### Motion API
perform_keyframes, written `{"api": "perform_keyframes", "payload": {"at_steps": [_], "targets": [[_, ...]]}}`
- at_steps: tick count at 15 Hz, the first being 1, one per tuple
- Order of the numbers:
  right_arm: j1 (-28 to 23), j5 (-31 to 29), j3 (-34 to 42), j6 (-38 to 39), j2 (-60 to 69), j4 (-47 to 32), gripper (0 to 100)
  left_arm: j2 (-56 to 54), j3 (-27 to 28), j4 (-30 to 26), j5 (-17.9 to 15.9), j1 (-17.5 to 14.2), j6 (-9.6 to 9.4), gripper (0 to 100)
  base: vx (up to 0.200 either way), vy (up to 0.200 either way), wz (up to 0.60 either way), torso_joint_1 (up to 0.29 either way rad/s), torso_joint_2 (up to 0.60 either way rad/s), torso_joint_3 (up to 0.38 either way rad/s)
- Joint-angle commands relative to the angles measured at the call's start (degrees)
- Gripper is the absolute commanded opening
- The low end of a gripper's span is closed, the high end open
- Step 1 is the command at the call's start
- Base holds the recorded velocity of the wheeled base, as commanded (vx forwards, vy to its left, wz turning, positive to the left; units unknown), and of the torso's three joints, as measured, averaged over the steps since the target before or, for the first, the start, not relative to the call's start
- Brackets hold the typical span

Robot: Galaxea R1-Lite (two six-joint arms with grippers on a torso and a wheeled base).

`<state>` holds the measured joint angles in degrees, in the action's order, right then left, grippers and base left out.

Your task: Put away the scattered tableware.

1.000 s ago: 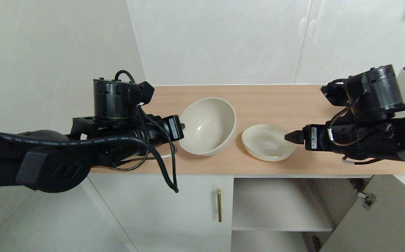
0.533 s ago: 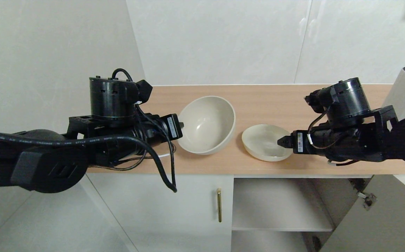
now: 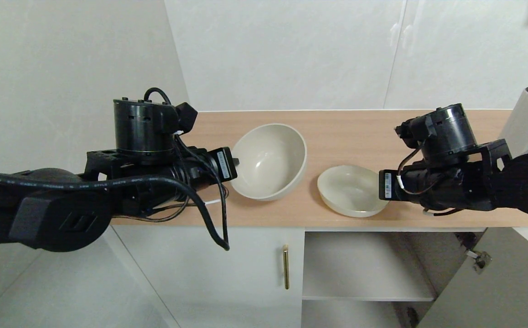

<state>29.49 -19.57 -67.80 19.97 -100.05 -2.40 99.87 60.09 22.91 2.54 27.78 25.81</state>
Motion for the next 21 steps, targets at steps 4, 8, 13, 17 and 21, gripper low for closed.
{"api": "perform_keyframes", "payload": {"at_steps": [4, 8, 13, 17, 21], "targets": [[0.0, 0.0, 0.0, 0.0, 0.5, -0.1, 0, -0.5, 0.0, 0.0, 0.1, 0.0, 0.03, 0, 0.000, 0.000, 0.00, 0.000, 0.00, 0.000], [0.0, 3.3, 0.6, 0.9, 5.7, -1.1, 0, -4.2, -2.8, 0.0, -0.2, 0.0, 0.03, 0, 0.000, 0.000, 0.00, 0.000, 0.00, 0.000], [-0.7, 12.1, 4.3, 2.4, 18.0, -9.1, 0, -16.5, -12.1, -0.1, -9.8, 0.0, -0.41, 0, 0.000, 0.000, 0.00, 0.000, 0.00, 0.000], [-1.2, 14.2, 10.0, 2.4, 22.7, -10.5, 0, -18.3, -16.5, -0.2, -13.9, 1.5, -0.41, 0, 0.000, 0.000, 0.00, 0.000, 0.00, 0.000], [-2.8, 18.6, 12.4, 1.8, 26.3, -10.8, 0, -15.1, -16.9, -0.2, -13.5, 3.9, -0.32, 0, -0.050, 0.000, 0.00, 0.002, 0.00, 0.001]]}}
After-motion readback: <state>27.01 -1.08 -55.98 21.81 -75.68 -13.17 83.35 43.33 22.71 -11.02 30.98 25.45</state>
